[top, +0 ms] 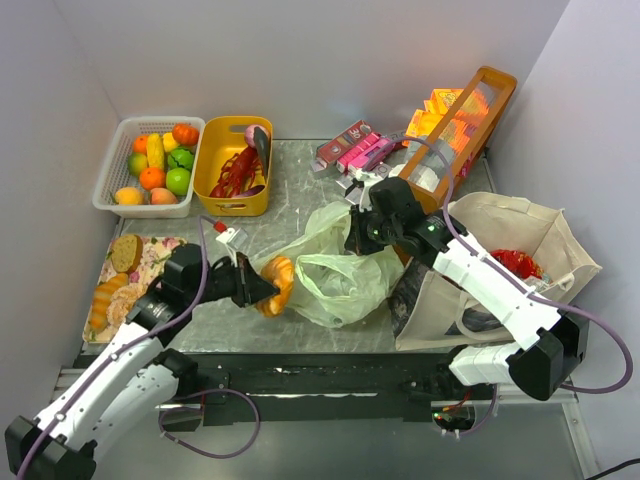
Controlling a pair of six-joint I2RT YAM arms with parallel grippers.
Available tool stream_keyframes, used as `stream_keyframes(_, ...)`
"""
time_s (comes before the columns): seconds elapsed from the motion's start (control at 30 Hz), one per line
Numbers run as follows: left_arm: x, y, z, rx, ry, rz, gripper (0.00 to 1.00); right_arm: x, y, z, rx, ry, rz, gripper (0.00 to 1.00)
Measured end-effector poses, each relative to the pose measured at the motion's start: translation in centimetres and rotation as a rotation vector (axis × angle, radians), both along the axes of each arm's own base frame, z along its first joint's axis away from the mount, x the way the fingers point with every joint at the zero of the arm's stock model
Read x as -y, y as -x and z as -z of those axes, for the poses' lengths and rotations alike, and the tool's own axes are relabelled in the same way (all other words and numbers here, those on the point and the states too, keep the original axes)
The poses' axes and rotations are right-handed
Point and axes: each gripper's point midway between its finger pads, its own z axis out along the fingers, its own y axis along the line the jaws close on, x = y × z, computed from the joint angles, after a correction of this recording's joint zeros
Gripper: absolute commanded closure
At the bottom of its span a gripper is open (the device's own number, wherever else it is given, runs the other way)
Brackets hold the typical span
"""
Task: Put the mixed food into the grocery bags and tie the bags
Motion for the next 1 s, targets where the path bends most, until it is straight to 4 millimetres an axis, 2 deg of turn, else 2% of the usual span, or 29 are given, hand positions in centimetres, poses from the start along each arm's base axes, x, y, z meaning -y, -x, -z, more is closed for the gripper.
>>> stream_keyframes(0.1,0.3,-0.7,0.6,-0.038,-0.026,-0.006,0.99,-0.1,0.1,-0.1,-0.002,-0.005,-0.007,1.00)
stream_keyframes(0.2,1.3,-1.7,0.4,-0.052,-0.057,-0.009,0.99,-0.3,0.3,-0.1,-0.005,-0.010,-0.016,1.00)
stream_keyframes(0.33,4.0,-2.7,-2.0,-0.004,-0.067,0.035,0.99,-0.8,0.6,-0.3,-0.005,-0.025,-0.035,1.00)
stream_keyframes(0.43,5.9,-3.6,-2.7,0.020,-0.067,0.055,0.99,-1.4,0.8,-0.6,-0.001,-0.043,-0.054,1.00)
stream_keyframes(0.63,7.3,-5.2,0.2,-0.034,-0.148,0.032,0.99,-2.1,1.2,-0.4,-0.002,-0.062,-0.077,1.00)
stream_keyframes(0.87,10.5,-4.2,0.2,-0.008,-0.162,0.092,0.99,-2.1,1.0,0.5,-0.018,-0.042,-0.071,1.00)
stream_keyframes(1.0,10.9,-5.5,1.9,-0.009,-0.209,0.059,0.99,-2.1,0.9,1.5,-0.033,-0.028,-0.067,1.00)
